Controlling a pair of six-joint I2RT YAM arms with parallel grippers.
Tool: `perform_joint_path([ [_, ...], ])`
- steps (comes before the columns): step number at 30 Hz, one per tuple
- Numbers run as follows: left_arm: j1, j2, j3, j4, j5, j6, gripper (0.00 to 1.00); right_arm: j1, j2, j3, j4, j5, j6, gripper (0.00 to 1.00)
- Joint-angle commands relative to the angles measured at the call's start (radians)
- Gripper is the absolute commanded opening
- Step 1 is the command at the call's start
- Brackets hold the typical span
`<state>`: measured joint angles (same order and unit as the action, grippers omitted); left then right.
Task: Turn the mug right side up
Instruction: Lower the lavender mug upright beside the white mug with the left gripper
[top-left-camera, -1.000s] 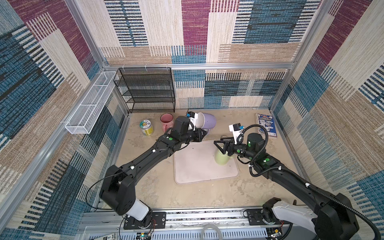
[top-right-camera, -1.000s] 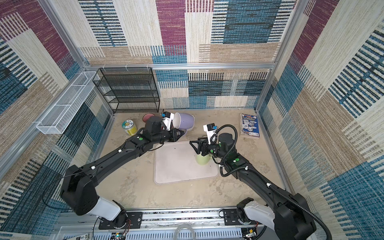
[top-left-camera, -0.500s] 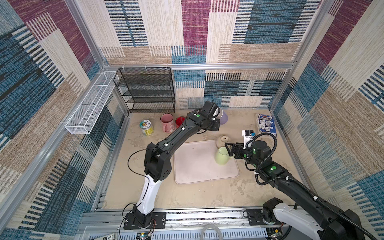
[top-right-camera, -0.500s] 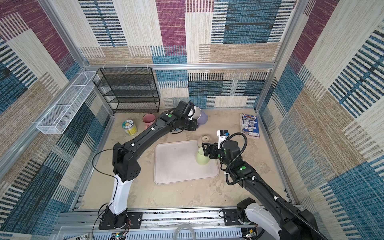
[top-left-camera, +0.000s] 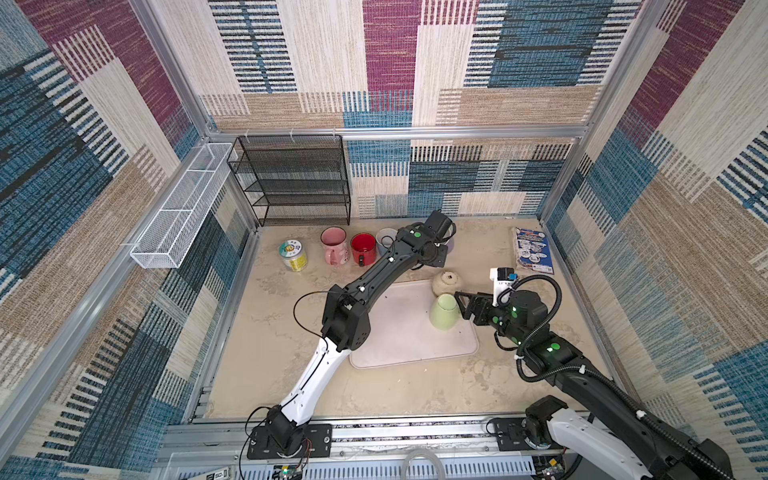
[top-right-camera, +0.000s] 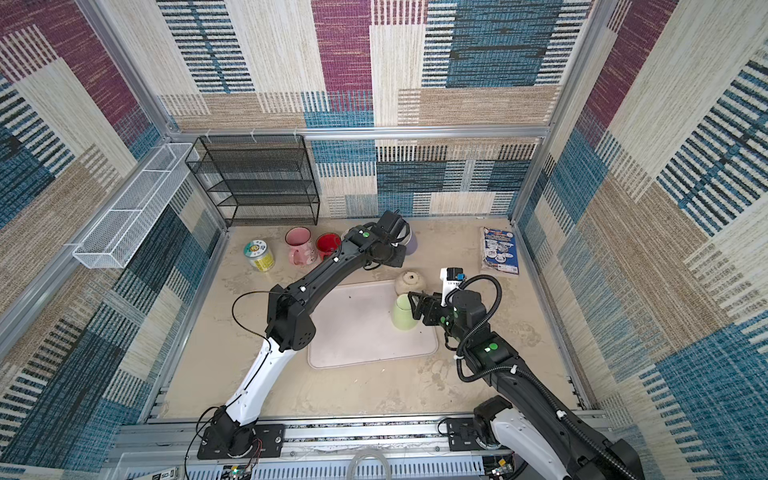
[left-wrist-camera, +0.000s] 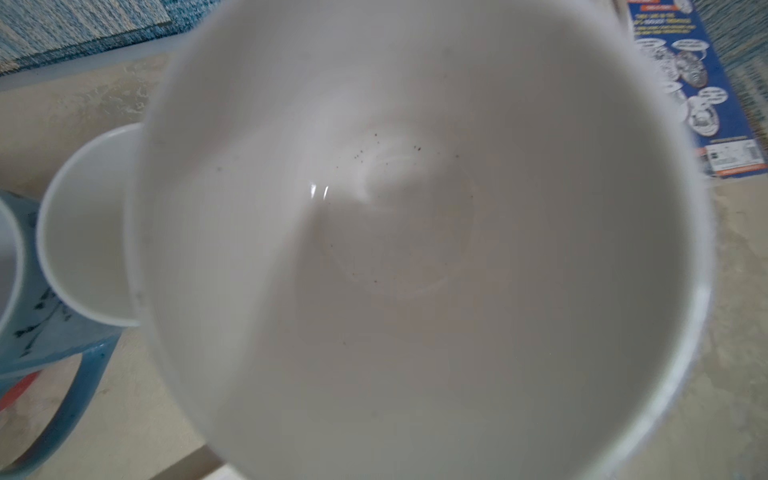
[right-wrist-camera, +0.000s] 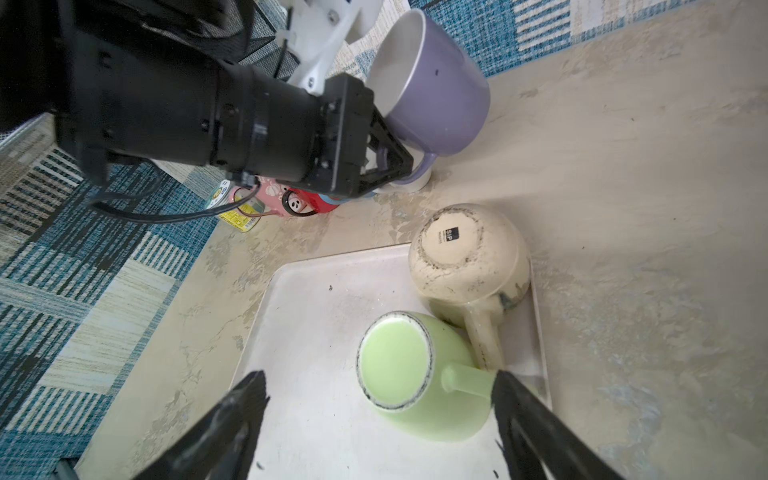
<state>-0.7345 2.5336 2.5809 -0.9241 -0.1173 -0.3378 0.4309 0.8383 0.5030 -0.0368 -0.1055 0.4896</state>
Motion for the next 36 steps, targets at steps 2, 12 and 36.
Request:
perform_joint_path([
  [2,-0.007,0.042,0.046,0.029,-0.072,0.005,0.00,0.000,-0.026,-0.007,0.000,-0.046,0.015,0.87],
  [12,-0.006,0.120,0.064,0.056,-0.149,-0.014,0.00,0.001,-0.064,0.004,-0.050,-0.069,0.013,0.87],
  [36,-0.006,0.168,0.099,0.067,-0.149,-0.038,0.14,0.000,-0.084,-0.003,-0.077,-0.088,0.010,0.87],
])
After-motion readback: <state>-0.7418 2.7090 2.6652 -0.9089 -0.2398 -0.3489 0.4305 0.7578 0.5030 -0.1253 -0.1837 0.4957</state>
